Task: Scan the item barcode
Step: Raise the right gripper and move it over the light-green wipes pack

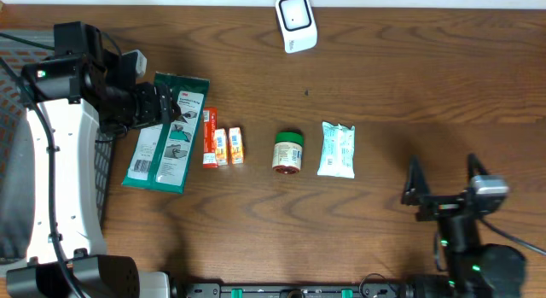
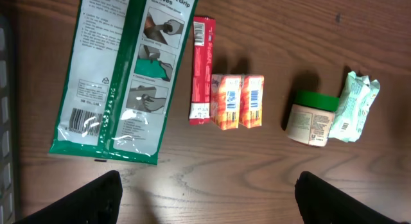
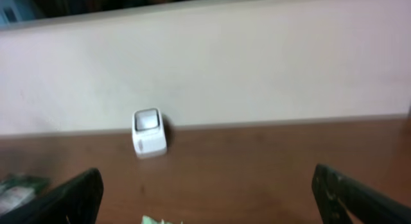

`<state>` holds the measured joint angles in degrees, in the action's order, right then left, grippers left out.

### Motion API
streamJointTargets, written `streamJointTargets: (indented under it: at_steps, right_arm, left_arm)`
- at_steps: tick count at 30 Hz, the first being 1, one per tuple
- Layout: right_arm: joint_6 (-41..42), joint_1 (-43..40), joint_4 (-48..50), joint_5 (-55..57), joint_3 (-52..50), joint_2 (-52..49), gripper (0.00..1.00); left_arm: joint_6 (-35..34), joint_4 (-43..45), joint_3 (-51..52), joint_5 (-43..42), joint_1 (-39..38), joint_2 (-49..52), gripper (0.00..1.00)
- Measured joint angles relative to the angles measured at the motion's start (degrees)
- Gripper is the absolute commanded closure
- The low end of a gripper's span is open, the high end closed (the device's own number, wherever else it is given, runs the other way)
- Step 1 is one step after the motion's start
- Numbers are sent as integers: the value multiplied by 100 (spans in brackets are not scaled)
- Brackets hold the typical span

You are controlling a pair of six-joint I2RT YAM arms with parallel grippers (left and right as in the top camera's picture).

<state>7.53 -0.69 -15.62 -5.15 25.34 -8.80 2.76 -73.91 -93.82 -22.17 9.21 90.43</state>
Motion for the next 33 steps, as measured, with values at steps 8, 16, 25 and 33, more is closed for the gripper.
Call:
streamJointTargets:
  at_steps: [8, 16, 25, 33]
  right_arm:
    - [44, 0, -2105, -197, 3010, -2177, 1]
    - [79, 0, -5337, -573, 6225, -4870, 1]
    - [52, 0, -6262, -813, 6767, -6874, 8]
    - [-186, 13, -6207, -1346, 6769, -8124, 27]
  left_arm:
    - [0, 4, 7, -4, 0, -2, 13]
    - [0, -4, 17, -2, 0, -2, 13]
    - [0, -2, 17, -2, 0, -4, 13]
    - [0, 0, 17, -2, 0, -4, 13]
